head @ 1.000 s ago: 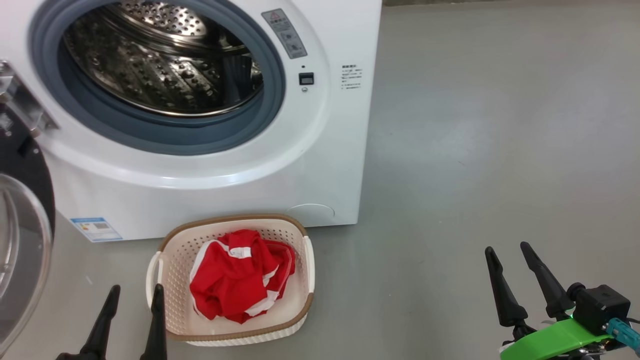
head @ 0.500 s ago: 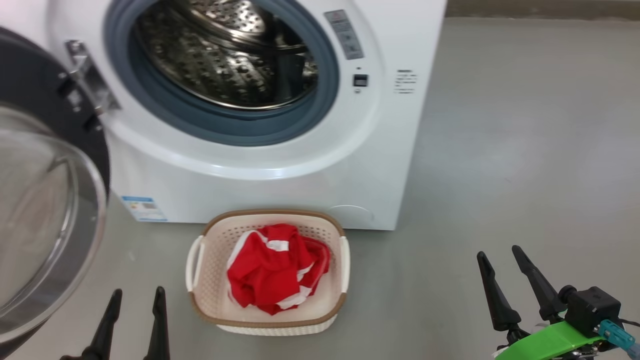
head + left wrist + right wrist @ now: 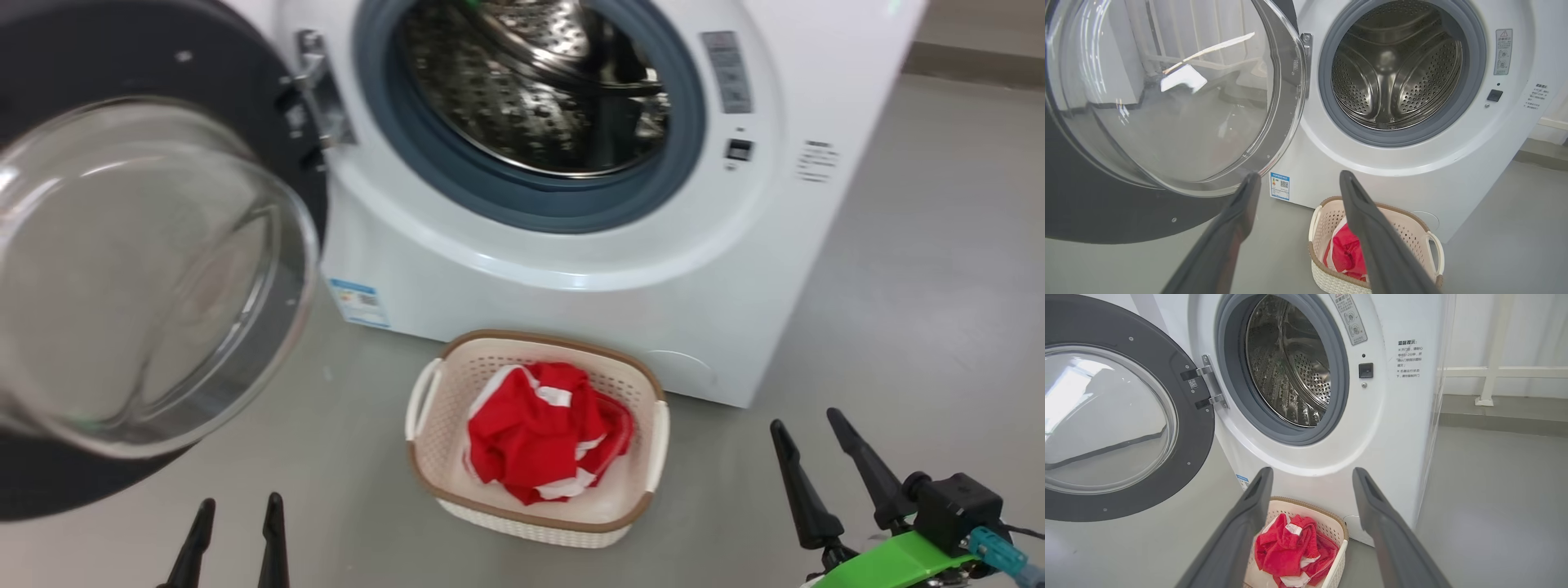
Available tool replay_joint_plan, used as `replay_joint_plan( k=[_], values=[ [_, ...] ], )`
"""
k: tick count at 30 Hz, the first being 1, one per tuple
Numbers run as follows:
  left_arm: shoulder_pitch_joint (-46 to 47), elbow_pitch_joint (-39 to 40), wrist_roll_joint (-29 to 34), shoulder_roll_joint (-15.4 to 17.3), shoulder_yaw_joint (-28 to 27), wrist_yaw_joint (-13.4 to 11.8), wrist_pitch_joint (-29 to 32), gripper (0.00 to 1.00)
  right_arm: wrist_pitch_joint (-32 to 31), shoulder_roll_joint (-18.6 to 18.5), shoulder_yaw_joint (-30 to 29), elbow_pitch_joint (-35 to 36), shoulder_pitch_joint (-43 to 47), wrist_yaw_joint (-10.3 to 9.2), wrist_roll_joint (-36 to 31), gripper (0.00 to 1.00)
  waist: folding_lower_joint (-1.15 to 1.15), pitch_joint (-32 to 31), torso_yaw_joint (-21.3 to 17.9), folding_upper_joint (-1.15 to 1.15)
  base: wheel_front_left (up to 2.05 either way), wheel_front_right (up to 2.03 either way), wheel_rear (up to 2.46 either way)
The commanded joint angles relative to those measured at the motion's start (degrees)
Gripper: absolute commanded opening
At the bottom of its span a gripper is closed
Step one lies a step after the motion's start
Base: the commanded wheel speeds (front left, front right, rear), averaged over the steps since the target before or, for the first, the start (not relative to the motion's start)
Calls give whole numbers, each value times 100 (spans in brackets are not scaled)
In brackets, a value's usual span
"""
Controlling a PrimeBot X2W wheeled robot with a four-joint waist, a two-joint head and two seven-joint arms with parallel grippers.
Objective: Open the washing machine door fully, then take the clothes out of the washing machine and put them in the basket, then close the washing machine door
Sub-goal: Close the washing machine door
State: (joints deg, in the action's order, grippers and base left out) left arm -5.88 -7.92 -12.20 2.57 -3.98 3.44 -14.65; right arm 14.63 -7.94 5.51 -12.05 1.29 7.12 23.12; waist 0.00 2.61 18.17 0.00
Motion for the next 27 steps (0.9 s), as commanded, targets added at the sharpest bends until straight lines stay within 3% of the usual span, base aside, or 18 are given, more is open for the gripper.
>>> replay_joint_plan(
  k=[1,10,27],
  values=[
    [63,99,-65,31,-143,-59,-35,100,37,-84,175,119,33,36,1,100,0,-79,495,0,0,0,0],
    [60,105,-214,31,20,-156,-35,100,37,-117,399,73,-40,36,0,100,0,-106,1072,0,0,0,0],
    [-157,545,-671,31,54,-547,-35,100,37,-364,1211,-242,-826,36,144,100,0,222,1267,0,0,0,0]
  ],
)
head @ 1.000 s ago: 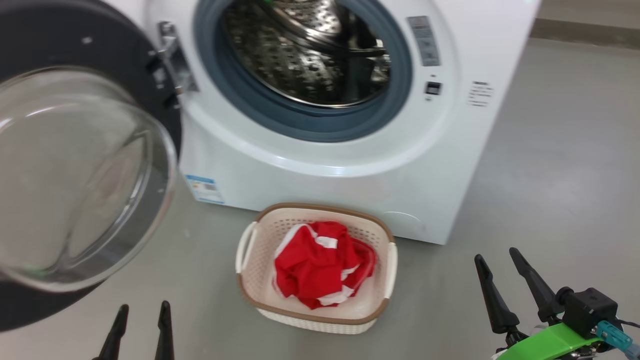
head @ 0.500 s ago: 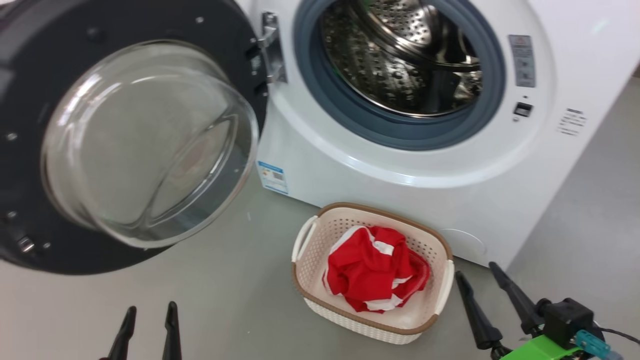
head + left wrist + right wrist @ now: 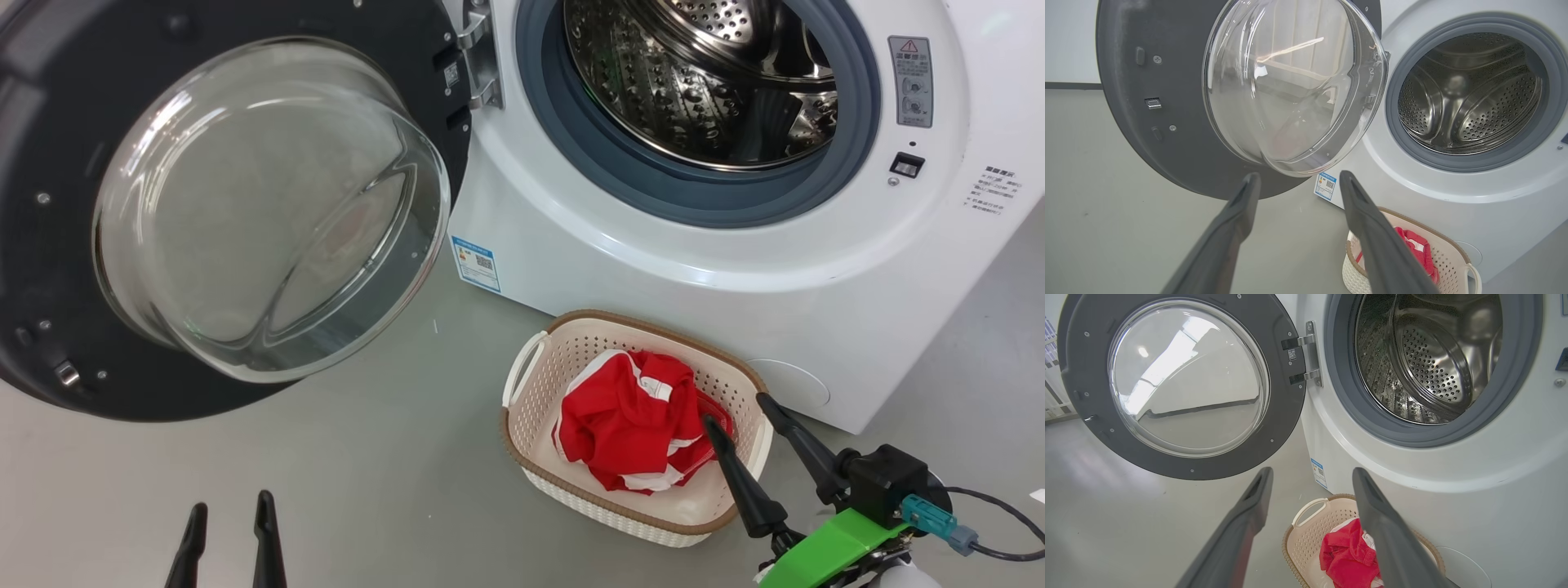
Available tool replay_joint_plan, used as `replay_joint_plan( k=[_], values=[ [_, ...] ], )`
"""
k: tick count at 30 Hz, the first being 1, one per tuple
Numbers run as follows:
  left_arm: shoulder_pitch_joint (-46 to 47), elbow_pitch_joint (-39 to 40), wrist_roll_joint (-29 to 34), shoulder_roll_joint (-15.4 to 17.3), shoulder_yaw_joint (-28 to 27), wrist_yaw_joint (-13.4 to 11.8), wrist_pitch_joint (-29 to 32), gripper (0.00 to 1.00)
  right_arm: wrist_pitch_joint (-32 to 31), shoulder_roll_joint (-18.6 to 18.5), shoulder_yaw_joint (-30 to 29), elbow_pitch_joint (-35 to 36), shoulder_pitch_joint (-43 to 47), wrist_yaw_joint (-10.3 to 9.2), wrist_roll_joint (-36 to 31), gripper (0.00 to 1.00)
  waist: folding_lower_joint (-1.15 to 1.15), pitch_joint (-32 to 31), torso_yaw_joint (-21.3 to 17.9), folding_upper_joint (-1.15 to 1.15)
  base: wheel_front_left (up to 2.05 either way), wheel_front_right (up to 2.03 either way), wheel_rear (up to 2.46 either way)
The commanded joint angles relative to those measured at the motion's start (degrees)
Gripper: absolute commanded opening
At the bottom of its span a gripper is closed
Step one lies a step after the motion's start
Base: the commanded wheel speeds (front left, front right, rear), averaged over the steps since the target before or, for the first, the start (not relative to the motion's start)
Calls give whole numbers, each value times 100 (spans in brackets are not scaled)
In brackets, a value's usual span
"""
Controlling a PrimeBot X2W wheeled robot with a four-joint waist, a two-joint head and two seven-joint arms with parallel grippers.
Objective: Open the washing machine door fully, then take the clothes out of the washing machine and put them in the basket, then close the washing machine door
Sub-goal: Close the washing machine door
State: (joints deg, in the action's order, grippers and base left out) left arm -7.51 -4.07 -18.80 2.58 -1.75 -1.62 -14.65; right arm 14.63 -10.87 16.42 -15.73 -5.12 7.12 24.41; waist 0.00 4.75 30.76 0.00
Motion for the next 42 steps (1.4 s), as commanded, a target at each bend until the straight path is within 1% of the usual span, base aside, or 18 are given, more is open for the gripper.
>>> replay_joint_plan(
  k=[1,7,10,11,12,13,14,18,21,24,27,31,34,36,37,40,41,42],
  values=[
    [-3,180,-24,30,-166,-57,-35,100,37,-78,144,112,-211,36,28,100,0,10,10,0,0,0,0],
    [-46,261,-62,30,-176,-109,-35,100,37,-110,218,60,-273,36,88,100,0,-25,7,0,0,0,0],
    [-25,310,-106,30,-231,-43,-35,100,37,-103,215,57,-244,36,109,100,0,-74,-6,0,0,0,0],
    [-6,341,-97,30,-287,-17,-35,93,37,-95,200,62,-223,36,110,100,0,-91,-11,0,0,0,0],
    [18,387,-107,30,-356,6,-35,51,37,-81,176,70,-196,36,112,100,0,-108,-15,0,0,0,0],
    [56,448,-142,30,-439,44,-35,29,37,-66,146,81,-165,36,109,100,0,-118,-20,0,0,0,0],
    [115,541,-103,30,-539,96,-35,0,37,-51,117,94,-133,36,103,100,0,-125,-24,0,0,0,0],
    [520,1028,243,50,-1079,398,-35,0,37,25,4,155,8,36,68,100,0,-134,-42,0,0,0,0],
    [992,1323,403,223,-1543,620,-35,0,37,80,-82,191,123,36,36,100,0,-139,-60,0,0,0,0],
    [1607,1433,406,592,-1985,782,-35,0,37,133,-170,236,236,36,4,100,0,-145,-87,0,0,0,0],
    [2302,1309,429,1156,-2299,870,-35,0,37,184,-299,303,330,36,-37,100,0,-127,-118,0,0,0,0],
    [3104,788,274,1842,-2611,904,-35,0,37,228,-325,364,379,36,-96,100,0,-54,-269,0,0,0,0],
    [3539,216,-33,2358,-2642,908,-35,0,37,236,-311,379,353,36,-111,100,0,20,-402,0,0,0,0],
    [3815,-256,-310,2644,-2667,909,-35,0,37,230,-322,390,328,36,-120,100,0,88,-474,0,0,0,0],
    [4048,-757,-573,2926,-2580,909,-35,0,37,209,-332,401,290,36,-128,100,0,169,-523,0,0,0,0],
    [4386,-1581,-1112,3263,-2403,909,-35,0,37,173,-323,414,230,36,-140,100,0,284,-583,0,0,0,0],
    [4386,-1581,-1112,3263,-2403,909,-35,0,37,173,-323,414,230,36,-140,100,0,284,-583,0,0,0,0],
    [4483,-1910,-1358,3348,-2318,910,-25,0,37,164,-314,414,203,36,-143,100,0,318,-608,0,0,0,0]
  ],
)
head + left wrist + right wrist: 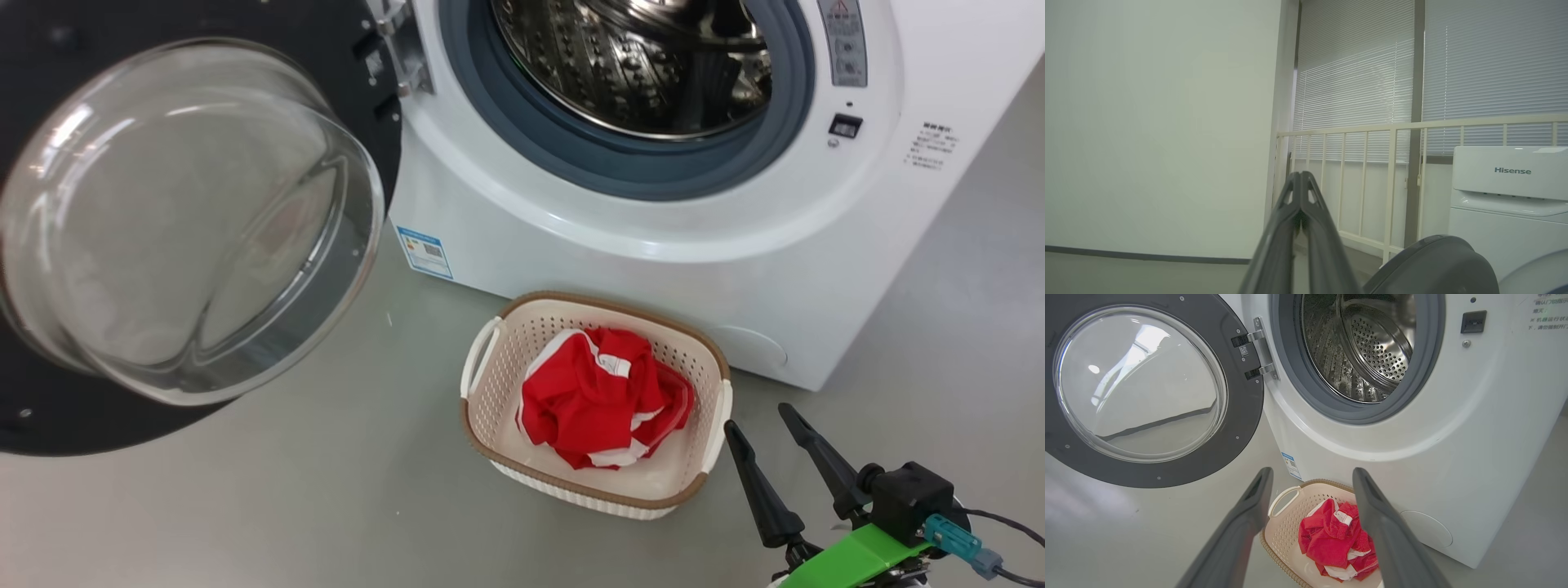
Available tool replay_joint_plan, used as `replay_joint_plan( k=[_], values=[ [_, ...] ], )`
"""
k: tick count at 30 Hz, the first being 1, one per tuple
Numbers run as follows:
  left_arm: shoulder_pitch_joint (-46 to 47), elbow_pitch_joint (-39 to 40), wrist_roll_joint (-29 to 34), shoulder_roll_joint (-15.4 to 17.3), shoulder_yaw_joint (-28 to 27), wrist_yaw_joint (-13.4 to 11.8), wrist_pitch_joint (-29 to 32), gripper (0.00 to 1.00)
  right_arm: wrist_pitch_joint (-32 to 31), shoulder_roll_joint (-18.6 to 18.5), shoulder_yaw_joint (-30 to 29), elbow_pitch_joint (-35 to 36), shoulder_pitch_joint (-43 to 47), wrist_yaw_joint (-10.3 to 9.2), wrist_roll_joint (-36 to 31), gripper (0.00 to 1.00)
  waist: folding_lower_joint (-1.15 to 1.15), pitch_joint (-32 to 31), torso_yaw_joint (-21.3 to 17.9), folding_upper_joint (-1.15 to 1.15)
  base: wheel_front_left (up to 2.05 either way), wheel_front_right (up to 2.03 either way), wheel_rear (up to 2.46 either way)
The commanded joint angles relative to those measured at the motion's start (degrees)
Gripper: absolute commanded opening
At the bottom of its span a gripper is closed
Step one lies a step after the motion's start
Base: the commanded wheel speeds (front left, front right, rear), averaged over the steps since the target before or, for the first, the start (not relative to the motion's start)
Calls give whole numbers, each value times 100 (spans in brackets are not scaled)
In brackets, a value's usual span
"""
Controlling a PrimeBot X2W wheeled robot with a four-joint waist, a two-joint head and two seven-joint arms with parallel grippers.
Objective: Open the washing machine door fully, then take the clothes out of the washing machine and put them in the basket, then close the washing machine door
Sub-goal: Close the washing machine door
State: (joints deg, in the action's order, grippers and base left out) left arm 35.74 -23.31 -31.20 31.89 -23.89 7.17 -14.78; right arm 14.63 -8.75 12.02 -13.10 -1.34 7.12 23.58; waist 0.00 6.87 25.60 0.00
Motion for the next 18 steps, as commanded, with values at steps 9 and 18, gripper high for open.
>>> replay_joint_plan(
  k=[9,18],
  values=[
    [870,-1840,-2054,1281,554,31,1185,0,37,-57,182,139,-404,36,-62,100,0,407,-258,0,0,0,0],
    [1276,-2870,-3063,1530,851,31,3220,0,37,-111,158,155,-508,36,-60,100,0,594,-322,0,0,0,0]
  ],
)
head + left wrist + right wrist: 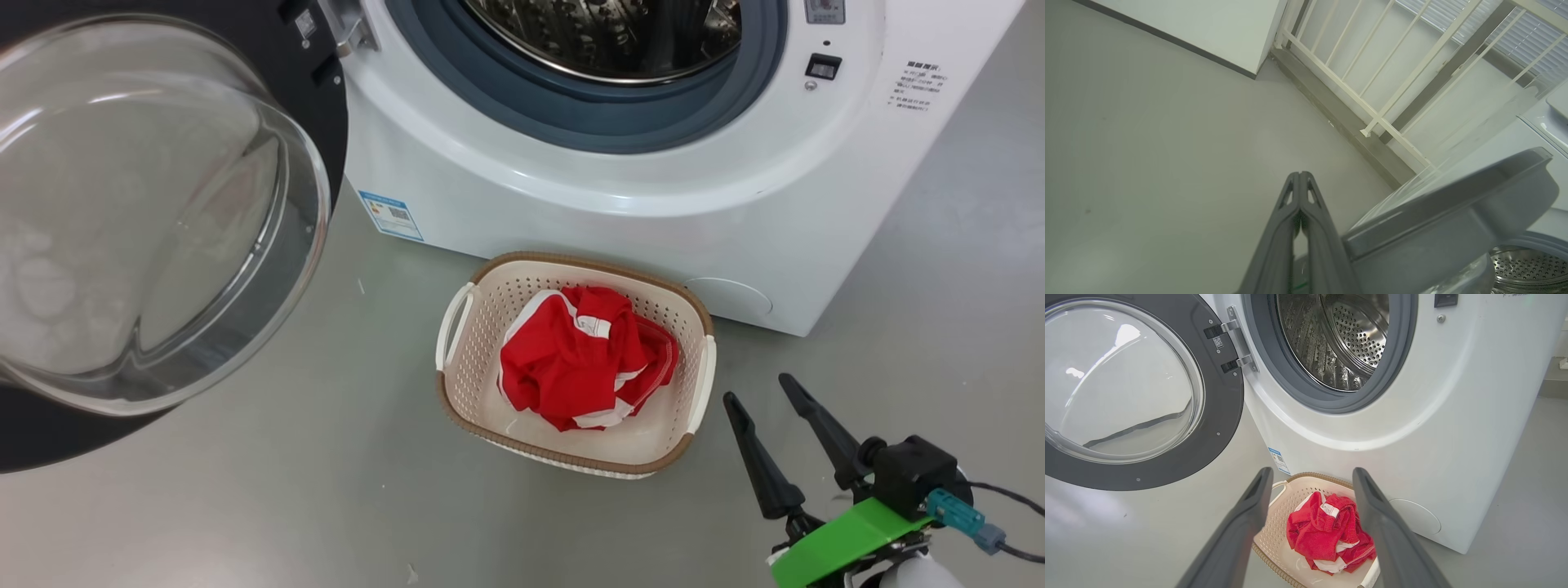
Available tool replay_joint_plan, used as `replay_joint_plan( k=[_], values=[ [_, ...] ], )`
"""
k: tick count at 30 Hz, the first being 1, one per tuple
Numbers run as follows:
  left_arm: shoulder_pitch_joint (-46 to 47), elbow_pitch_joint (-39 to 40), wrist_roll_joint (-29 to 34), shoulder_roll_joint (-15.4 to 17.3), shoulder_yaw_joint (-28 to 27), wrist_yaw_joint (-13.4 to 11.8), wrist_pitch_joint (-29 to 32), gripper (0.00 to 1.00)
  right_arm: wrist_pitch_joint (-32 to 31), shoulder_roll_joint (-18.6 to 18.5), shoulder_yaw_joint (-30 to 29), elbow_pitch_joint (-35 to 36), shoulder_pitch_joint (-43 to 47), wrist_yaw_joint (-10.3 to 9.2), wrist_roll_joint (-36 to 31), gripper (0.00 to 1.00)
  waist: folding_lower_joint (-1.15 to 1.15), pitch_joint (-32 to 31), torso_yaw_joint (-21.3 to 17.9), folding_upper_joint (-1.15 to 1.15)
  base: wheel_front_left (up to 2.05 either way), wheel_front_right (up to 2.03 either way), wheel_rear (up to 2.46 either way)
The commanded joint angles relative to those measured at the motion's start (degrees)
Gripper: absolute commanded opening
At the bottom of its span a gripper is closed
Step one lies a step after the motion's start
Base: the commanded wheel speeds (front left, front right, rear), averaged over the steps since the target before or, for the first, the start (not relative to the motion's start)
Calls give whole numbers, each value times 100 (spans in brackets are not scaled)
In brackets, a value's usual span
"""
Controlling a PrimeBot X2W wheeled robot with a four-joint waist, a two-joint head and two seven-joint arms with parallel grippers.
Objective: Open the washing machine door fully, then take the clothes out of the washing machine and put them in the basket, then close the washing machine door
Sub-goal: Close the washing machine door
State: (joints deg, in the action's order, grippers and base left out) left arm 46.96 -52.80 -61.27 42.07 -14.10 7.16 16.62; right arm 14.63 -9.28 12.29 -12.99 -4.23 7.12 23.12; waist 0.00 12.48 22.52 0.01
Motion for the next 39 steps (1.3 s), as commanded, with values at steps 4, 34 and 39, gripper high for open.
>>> replay_joint_plan(
  k=[4,34,39],
  values=[
    [310,-202,-245,511,-135,-17,575,0,37,-94,101,151,-223,36,-24,100,0,73,-11,-1,0,0,0],
    [-600,983,-1171,275,284,32,2908,0,37,-97,134,132,-186,36,-30,100,0,-228,-41,-1,0,0,0],
    [-952,1563,-1392,260,352,32,3207,0,37,-86,125,134,-141,36,-27,100,0,-334,-62,-1,0,0,0]
  ],
)
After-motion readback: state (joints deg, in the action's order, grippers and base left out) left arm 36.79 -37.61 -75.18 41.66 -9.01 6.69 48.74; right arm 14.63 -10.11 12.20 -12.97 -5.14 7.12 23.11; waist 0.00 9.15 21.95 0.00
